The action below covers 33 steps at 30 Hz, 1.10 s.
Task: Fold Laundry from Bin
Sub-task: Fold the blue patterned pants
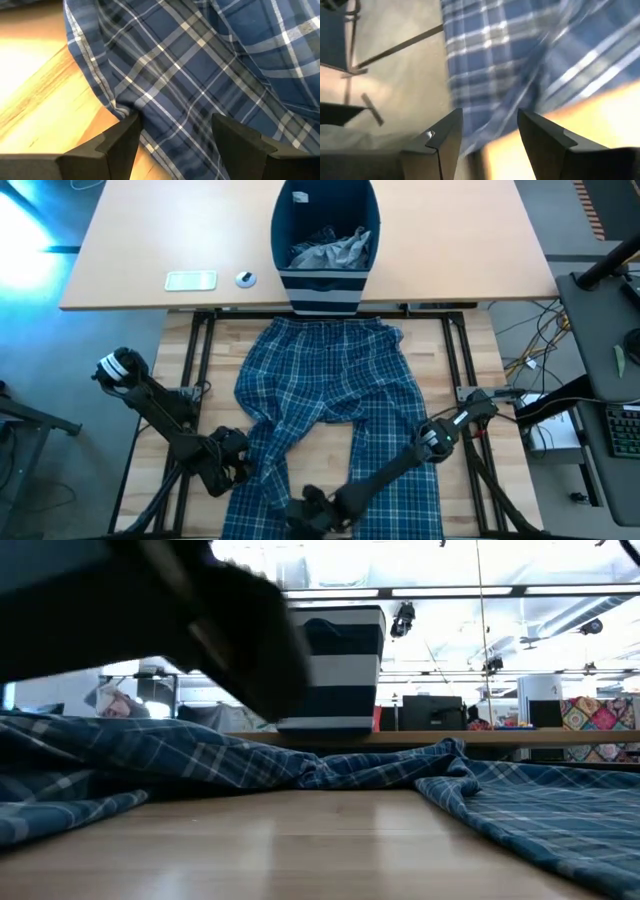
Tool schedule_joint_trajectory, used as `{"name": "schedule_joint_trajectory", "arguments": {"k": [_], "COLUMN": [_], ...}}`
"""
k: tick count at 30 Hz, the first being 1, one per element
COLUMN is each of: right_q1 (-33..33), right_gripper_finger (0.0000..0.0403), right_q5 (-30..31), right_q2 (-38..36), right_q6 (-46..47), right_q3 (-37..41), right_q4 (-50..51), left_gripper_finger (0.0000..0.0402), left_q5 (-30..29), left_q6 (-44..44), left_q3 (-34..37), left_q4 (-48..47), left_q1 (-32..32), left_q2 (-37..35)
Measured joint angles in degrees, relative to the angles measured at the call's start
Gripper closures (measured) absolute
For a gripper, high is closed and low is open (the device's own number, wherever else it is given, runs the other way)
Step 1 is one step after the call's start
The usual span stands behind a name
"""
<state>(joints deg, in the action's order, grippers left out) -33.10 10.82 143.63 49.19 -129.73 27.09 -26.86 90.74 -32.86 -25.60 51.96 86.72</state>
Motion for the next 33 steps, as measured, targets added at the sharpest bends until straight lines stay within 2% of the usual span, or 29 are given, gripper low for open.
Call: {"name": "schedule_joint_trajectory", "arguments": {"k": [7,11,15,19,22,25,29,33], "right_q1": [0.63,0.45,1.03,2.88,3.36,3.08,3.12,3.26], "right_gripper_finger": [0.0258,0.0273,0.0269,0.0258,0.0266,0.0302,0.038,0.0393], "right_q5": [8.57,11.11,11.46,6.82,2.35,-0.44,-1.98,-7.68], "right_q2": [1.93,0.41,0.23,2.06,2.71,2.63,2.63,1.69], "right_q6": [-0.75,-3.59,-4.72,-4.79,-4.85,-4.77,-3.08,-2.01], "right_q3": [0.39,-0.09,-0.24,-0.23,-0.17,-0.22,-0.24,-2.96], "right_q4": [0.31,1.67,0.87,-0.65,-1.81,-2.03,-2.52,-2.64], "left_gripper_finger": [0.0169,0.0169,0.0169,0.0169,0.0169,0.0169,0.0169,0.0169], "left_q5": [0.75,1.32,1.61,1.64,1.78,2.08,2.5,3.47], "left_q6": [-0.16,-0.96,-1.36,-1.51,-1.51,-1.45,-1.44,-1.49], "left_q3": [-0.16,-0.26,-0.29,-0.26,-0.26,-0.32,-0.33,-0.33], "left_q4": [-0.43,-0.7,-0.82,-0.93,-1.63,-3.34,-5.31,-8.23], "left_q1": [-0.35,-0.35,-0.32,-0.3,-0.26,-0.21,-0.21,-0.21], "left_q2": [-0.02,-0.04,-0.09,-0.09,-0.09,-0.17,-0.48,-1.11]}}
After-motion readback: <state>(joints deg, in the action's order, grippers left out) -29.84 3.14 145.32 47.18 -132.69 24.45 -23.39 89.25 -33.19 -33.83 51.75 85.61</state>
